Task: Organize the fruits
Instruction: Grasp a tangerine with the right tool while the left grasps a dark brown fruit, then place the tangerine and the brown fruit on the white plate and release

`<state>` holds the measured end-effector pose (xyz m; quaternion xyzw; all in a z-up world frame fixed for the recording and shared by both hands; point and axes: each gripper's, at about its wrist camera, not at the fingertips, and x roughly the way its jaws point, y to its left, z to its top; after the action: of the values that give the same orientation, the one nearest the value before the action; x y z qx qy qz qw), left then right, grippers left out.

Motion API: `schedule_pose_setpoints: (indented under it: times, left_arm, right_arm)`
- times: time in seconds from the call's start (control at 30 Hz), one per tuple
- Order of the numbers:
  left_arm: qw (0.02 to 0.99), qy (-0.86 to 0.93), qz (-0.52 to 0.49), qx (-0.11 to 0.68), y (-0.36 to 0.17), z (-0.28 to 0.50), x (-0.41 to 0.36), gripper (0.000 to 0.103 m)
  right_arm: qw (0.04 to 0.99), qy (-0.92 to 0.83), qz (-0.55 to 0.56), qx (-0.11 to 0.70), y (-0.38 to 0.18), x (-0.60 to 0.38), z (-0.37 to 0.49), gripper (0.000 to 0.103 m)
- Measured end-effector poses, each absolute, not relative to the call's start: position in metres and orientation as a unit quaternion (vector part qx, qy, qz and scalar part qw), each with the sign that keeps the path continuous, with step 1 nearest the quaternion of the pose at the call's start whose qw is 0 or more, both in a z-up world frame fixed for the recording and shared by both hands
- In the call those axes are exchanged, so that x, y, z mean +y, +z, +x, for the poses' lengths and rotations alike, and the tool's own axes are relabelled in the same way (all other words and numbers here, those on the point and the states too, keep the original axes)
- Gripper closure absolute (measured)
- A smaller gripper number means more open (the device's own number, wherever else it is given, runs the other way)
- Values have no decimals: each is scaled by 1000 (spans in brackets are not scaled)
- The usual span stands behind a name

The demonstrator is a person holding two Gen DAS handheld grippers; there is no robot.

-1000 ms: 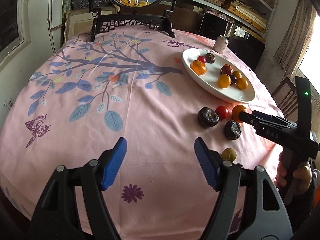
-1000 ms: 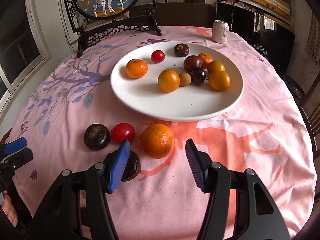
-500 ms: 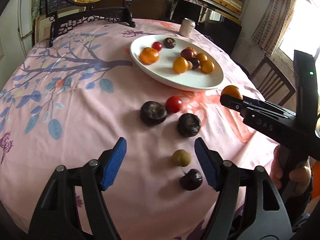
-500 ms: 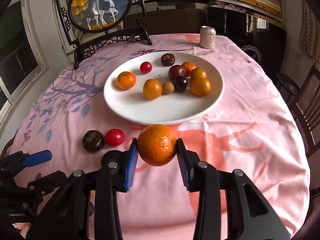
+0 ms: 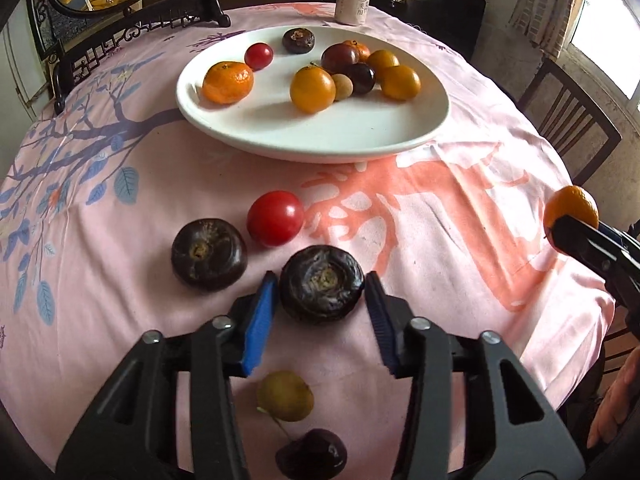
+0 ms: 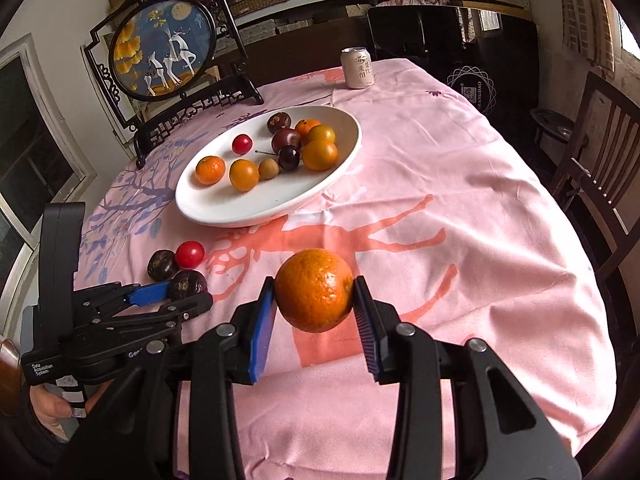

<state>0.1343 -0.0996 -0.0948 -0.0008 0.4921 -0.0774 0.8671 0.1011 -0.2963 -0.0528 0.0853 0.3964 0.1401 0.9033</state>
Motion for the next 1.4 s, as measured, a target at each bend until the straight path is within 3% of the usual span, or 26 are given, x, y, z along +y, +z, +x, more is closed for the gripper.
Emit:
schedule_pose_setpoints:
  times: [0.83, 1.17, 1.4]
  left_arm:
    - [893, -95, -63, 435, -41, 88, -42, 63]
    - [889, -81, -43, 448, 2, 227, -38, 63]
    - [872, -55, -33, 484, -29, 324, -65, 63]
  right_arm:
    - [896, 181, 32, 404, -46, -231, 100, 64]
    - [894, 178, 5, 411, -30, -220, 202, 64]
    - [910, 129, -18, 394, -45, -219, 281, 64]
